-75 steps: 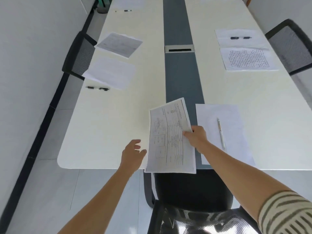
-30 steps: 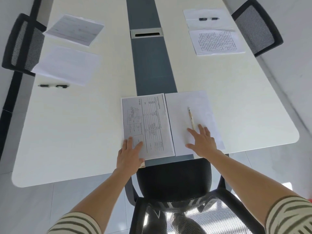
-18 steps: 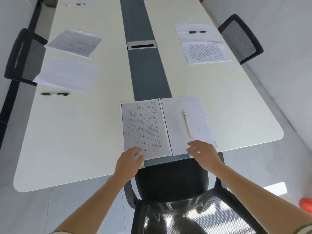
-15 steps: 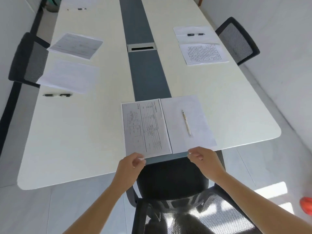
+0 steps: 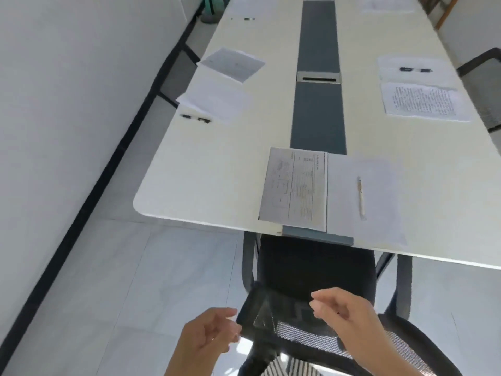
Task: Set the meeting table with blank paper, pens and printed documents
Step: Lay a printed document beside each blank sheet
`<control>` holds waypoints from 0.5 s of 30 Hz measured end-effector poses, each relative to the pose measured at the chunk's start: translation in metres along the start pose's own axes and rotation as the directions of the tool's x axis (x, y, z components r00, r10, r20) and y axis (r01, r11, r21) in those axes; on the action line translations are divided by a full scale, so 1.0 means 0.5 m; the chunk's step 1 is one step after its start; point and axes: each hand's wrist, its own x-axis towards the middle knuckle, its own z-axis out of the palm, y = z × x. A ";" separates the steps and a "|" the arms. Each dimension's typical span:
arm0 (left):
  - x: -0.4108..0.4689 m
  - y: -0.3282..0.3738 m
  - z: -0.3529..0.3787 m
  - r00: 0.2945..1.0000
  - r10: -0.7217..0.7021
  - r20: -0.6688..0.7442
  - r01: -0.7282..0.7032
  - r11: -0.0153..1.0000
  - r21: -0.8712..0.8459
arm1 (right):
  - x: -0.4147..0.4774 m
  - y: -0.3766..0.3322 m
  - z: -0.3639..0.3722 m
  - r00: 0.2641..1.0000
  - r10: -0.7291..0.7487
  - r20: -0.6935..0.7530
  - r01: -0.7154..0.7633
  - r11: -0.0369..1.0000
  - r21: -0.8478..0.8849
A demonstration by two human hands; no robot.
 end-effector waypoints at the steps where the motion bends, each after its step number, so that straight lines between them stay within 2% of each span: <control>1: -0.024 -0.018 -0.010 0.999 -0.008 -0.037 0.007 1.000 -0.021 | 0.001 -0.009 0.018 0.999 -0.014 0.039 0.014 1.000 -0.001; 4: -0.102 -0.075 -0.052 0.990 -0.039 -0.136 0.024 0.994 -0.111 | -0.004 -0.048 0.082 0.988 -0.061 0.139 0.060 0.998 0.011; 9: -0.165 -0.140 -0.151 0.946 -0.050 -0.321 -0.039 0.963 -0.267 | -0.006 -0.141 0.191 0.945 -0.160 0.287 0.175 0.984 -0.028; 12: -0.183 -0.171 -0.226 0.918 -0.073 -0.389 -0.073 0.935 -0.348 | 0.006 -0.189 0.265 0.921 -0.188 0.341 0.219 0.974 -0.054; 15: -0.195 -0.220 -0.335 0.890 -0.085 -0.448 -0.098 0.923 -0.371 | 0.021 -0.245 0.372 0.921 -0.172 0.350 0.197 0.980 -0.037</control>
